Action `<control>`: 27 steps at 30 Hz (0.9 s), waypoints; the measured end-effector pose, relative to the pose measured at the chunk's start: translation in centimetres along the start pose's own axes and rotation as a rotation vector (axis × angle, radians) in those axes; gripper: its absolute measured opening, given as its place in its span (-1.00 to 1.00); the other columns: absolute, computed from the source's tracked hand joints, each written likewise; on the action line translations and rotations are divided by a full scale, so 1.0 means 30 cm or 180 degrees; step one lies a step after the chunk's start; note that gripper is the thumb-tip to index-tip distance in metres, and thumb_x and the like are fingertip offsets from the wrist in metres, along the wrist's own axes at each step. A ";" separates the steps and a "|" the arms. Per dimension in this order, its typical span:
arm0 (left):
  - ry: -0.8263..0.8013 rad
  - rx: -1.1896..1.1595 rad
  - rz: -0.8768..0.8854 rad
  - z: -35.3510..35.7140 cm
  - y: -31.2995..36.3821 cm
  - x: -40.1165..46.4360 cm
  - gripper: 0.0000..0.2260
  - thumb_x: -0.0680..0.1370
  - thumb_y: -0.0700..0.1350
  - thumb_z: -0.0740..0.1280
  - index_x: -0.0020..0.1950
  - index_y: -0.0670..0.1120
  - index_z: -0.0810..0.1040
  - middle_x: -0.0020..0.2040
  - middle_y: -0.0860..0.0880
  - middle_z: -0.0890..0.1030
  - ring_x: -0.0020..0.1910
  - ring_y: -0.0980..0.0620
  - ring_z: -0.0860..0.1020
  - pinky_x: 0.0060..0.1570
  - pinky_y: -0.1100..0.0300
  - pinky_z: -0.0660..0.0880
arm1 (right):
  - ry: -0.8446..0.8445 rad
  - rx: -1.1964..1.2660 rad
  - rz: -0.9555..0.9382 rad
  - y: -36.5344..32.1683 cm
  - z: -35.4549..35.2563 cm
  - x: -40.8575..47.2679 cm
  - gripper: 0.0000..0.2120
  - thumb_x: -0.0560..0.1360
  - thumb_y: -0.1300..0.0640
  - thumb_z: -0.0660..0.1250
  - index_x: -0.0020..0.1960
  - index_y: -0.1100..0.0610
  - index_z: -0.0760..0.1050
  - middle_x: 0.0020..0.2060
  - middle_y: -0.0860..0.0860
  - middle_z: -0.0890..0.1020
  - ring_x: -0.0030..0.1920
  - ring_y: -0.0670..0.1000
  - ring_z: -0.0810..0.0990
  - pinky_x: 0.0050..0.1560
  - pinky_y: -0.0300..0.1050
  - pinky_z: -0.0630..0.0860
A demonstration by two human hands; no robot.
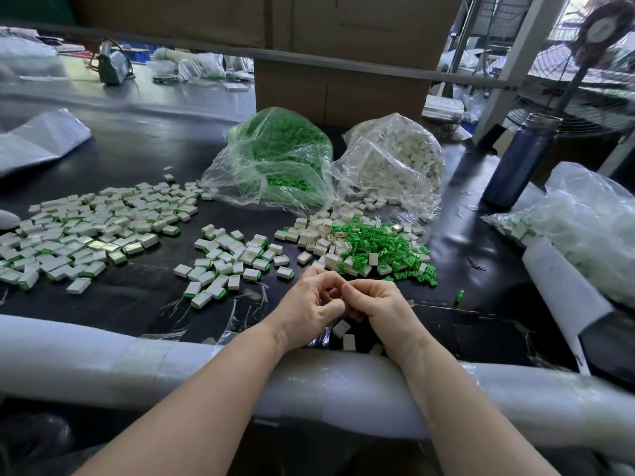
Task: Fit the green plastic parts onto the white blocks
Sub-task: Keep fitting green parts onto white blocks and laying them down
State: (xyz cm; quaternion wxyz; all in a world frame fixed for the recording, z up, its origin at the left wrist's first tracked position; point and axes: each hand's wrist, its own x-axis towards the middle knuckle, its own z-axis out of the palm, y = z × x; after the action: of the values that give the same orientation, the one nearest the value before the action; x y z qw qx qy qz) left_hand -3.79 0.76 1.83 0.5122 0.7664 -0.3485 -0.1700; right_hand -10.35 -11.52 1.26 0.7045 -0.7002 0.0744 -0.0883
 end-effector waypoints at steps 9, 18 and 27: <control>-0.0001 -0.0013 0.0055 0.004 -0.015 0.005 -0.84 0.48 -0.32 0.29 -0.14 -0.05 0.51 0.02 -0.09 0.39 -0.14 -0.03 0.47 0.01 0.09 0.51 | 0.0066 -0.0059 -0.0051 -0.006 0.007 -0.002 -0.81 0.54 0.34 0.22 -0.19 0.29 0.56 -0.58 -0.09 0.53 -0.54 -0.22 0.45 -0.47 -0.44 0.35; -0.0005 0.0008 0.0093 0.003 -0.014 0.005 -0.78 0.47 -0.31 0.29 -0.18 0.03 0.50 -0.02 -0.04 0.38 -0.14 -0.05 0.48 -0.02 0.08 0.51 | 0.0097 -0.0063 -0.0069 -0.003 0.006 -0.003 -0.80 0.54 0.34 0.22 -0.20 0.30 0.57 -0.58 -0.08 0.53 -0.54 -0.21 0.45 -0.48 -0.44 0.35; 0.0338 -0.0104 0.0115 -0.003 -0.020 0.009 -0.95 0.53 -0.21 0.32 -0.03 -0.11 0.54 -0.01 -0.05 0.41 -0.08 -0.13 0.54 0.04 0.17 0.52 | 0.0499 -0.0100 -0.0220 0.016 0.007 0.011 -0.85 0.53 0.19 0.27 -0.07 0.24 0.59 -0.35 0.08 0.62 -0.37 -0.06 0.59 -0.35 -0.29 0.51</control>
State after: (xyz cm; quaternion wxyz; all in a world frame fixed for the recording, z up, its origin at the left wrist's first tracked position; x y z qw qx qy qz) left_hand -3.33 0.79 1.36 0.5454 0.7594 -0.3318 -0.1255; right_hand -9.97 -11.38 0.80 0.6820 -0.7043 0.1065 -0.1659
